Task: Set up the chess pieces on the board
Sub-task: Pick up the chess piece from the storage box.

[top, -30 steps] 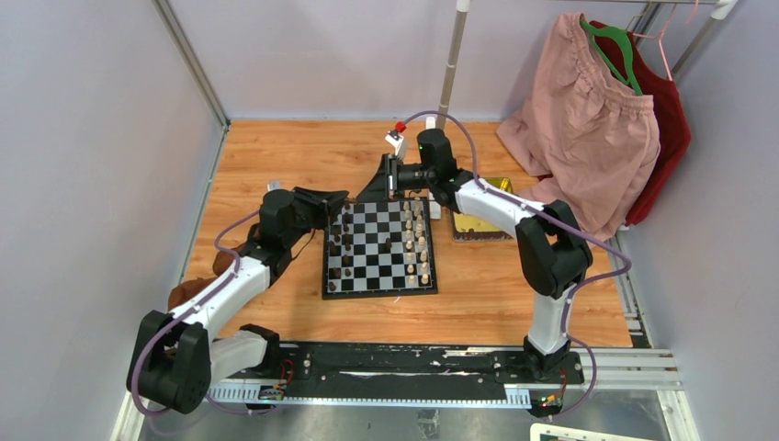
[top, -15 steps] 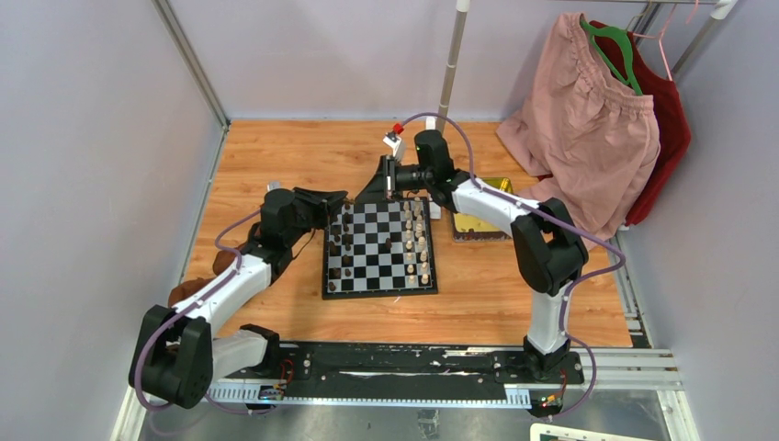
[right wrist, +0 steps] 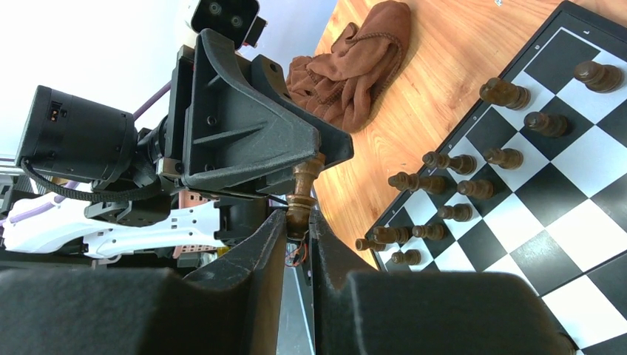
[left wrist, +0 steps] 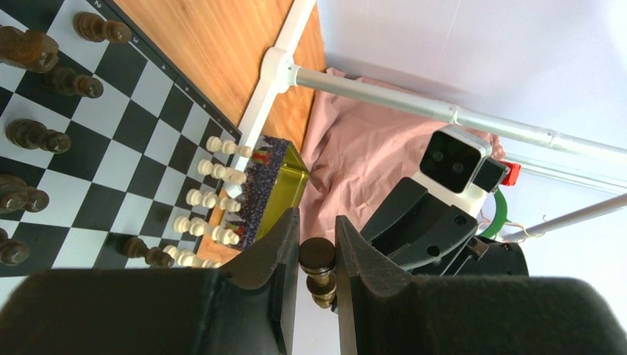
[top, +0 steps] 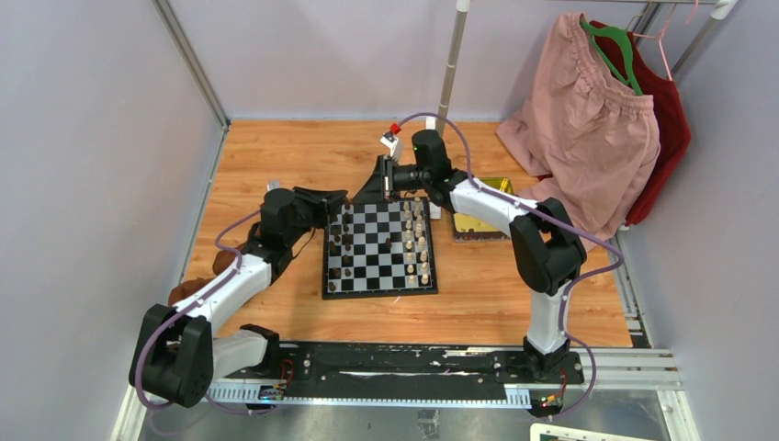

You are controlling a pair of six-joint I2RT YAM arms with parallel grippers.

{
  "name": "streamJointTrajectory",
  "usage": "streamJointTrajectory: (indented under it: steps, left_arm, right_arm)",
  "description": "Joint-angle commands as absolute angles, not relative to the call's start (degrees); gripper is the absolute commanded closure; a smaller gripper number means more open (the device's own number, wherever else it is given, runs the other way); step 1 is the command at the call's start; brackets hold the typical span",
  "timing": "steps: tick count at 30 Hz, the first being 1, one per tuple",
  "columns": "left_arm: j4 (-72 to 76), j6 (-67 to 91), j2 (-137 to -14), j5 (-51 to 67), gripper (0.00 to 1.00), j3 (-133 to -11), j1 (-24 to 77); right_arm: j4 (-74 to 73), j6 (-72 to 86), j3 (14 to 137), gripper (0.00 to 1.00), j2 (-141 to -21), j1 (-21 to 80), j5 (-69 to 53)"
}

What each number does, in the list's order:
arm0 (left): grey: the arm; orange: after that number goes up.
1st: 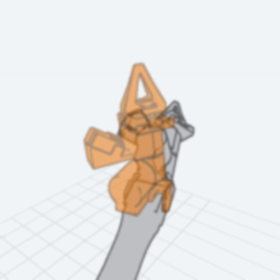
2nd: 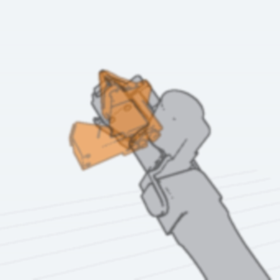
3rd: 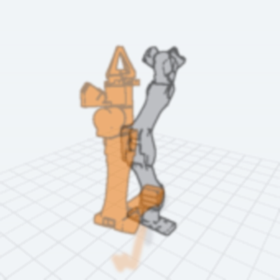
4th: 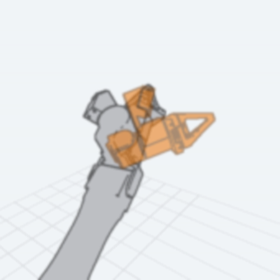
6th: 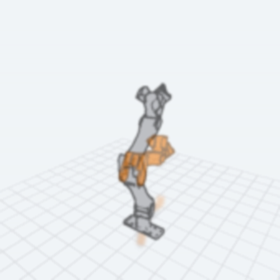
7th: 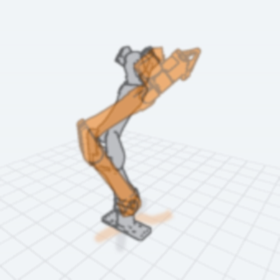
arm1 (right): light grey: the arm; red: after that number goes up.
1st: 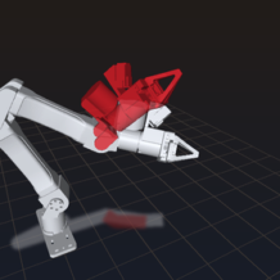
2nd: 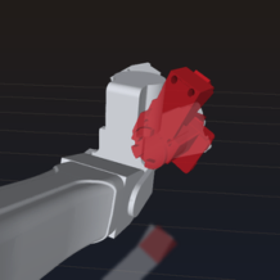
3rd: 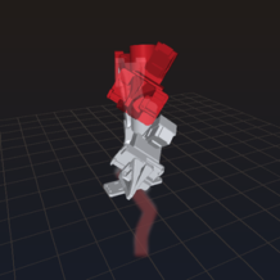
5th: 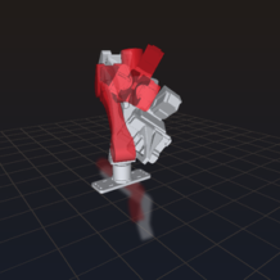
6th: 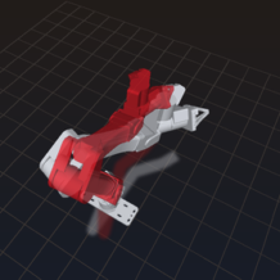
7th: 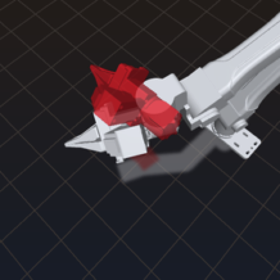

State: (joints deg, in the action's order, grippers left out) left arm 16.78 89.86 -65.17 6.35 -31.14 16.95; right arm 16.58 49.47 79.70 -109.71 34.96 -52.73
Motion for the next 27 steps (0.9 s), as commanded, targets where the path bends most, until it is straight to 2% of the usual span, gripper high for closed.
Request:
streamJointTrajectory:
  steps: [1, 13, 19, 27]
  left_arm:
    - [19.51, 90.09, -65.74, 7.29, 1.00, -31.63, 17.25]
    - [19.42, 89.78, -65.11, 6.56, 1.00, -30.56, 17.14]
    - [19.29, 89.10, -64.25, 6.16, 1.00, -29.97, 16.68]
    - [17.08, 88.17, -64.26, 5.65, 1.00, -30.04, 16.52]
  right_arm:
    - [17.67, 49.39, 81.91, 0.78, -110.31, 36.61, -54.29]
    - [15.57, 48.03, 82.50, 0.79, -109.61, 36.87, -53.39]
    - [13.54, 46.52, 82.73, 0.83, -108.92, 36.72, -51.84]
    - [12.19, 45.66, 83.49, 0.80, -108.45, 36.65, -51.24]
